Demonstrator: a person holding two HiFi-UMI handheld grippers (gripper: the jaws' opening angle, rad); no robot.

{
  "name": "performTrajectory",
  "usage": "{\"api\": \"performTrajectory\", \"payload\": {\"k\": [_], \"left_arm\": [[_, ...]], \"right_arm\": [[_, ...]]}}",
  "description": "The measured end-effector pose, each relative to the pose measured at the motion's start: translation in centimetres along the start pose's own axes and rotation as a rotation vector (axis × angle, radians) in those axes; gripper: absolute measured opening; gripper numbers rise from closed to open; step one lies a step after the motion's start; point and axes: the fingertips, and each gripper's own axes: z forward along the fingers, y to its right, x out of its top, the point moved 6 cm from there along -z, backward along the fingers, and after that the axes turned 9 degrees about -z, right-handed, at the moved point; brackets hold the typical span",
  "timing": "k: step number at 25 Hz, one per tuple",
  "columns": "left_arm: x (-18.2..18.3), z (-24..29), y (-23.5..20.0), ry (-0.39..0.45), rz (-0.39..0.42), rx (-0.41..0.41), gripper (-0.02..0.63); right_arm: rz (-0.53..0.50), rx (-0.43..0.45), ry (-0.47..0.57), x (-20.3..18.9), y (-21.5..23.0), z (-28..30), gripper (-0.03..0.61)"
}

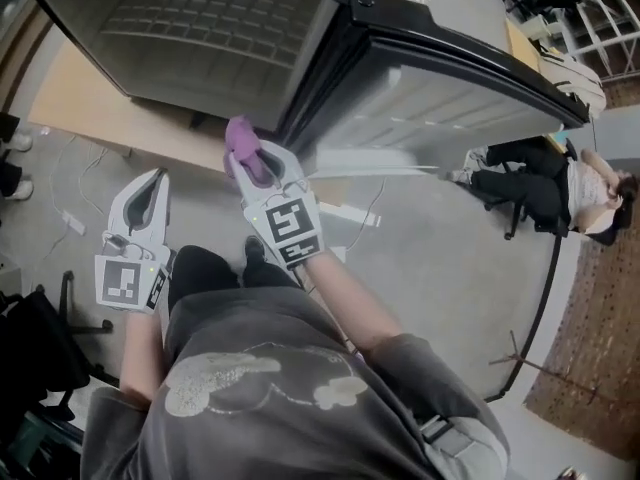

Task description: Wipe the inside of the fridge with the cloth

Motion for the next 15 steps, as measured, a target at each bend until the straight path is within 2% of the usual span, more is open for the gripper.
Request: {"api": "performTrajectory", "payload": {"k": [4, 8, 15], "left_arm": [[-0.7, -2.2, -1.8, -0.004, -0.021, 0.089, 0.018], [-2.2, -4.3, -2.4, -0.015, -0.062, 0.145, 0.018], [-2.5, -5.8, -2.6, 0.044, -0.05, 0.129, 0.018]], "right_arm": [[-0.031, 0.076, 0.005, 0.5, -1.4, 1.6, 0.081], [-0.052, 0.145, -0.006, 0.5, -3.0, 2.4, 0.081], [-0.058, 0.155, -0.011, 0.8, -4.3, 4.4, 0.082]]}}
